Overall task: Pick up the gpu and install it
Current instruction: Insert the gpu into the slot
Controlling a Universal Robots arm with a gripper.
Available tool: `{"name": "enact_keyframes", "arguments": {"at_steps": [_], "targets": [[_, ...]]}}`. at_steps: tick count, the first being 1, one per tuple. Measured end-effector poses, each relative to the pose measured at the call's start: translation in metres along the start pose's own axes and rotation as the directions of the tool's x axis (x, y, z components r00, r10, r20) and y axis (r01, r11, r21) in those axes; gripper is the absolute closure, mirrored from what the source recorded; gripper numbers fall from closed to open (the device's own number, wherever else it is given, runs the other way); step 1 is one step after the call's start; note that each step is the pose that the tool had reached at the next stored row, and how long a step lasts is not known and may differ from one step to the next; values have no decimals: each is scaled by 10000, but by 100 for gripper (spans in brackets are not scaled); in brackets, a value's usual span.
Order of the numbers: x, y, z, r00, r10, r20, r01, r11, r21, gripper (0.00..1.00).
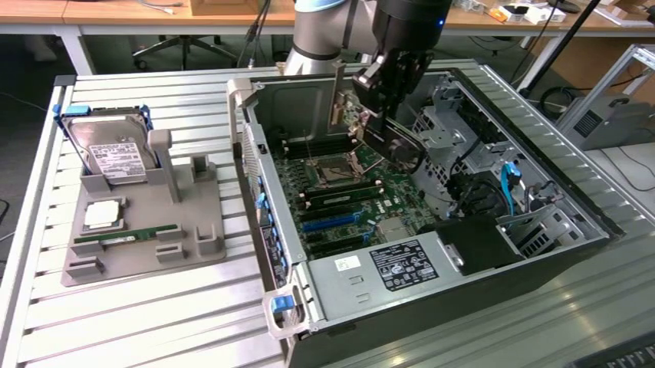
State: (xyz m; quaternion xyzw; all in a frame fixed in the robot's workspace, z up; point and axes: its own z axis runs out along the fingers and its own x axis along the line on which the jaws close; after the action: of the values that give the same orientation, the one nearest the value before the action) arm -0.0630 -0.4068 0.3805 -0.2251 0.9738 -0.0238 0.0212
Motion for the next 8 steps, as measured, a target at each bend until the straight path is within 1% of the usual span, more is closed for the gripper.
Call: {"name": "enact_keyframes", "arguments": {"at_steps": [3, 5, 8], "targets": [[0, 0, 2, 9998, -191, 10, 191, 9998, -3, 73], [0, 0, 3, 9990, -449, 20, 449, 9990, -3, 73], [0, 0, 4, 9979, -654, 26, 654, 9979, 1, 73]]}}
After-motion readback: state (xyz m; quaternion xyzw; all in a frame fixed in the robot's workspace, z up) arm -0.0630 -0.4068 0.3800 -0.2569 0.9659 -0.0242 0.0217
